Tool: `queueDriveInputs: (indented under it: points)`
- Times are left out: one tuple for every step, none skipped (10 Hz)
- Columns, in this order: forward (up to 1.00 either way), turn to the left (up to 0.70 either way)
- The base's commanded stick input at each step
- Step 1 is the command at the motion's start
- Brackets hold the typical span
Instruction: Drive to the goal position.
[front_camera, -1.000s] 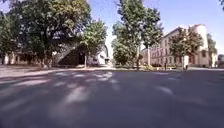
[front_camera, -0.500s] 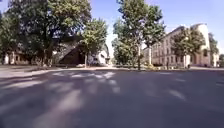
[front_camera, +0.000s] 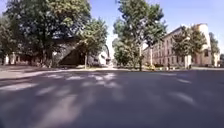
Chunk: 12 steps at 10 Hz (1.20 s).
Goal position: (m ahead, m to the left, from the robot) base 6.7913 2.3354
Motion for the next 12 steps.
queueDriveInputs:
  points:
    - [0.70,0.00]
    - [0.70,0.00]
    - [0.70,0.00]
    - [0.70,0.00]
    - [0.70,0.00]
    - [0.70,0.00]
    - [0.70,0.00]
    - [0.70,0.00]
    - [0.70,0.00]
    - [0.70,0.00]
    - [0.70,0.00]
    - [0.70,0.00]
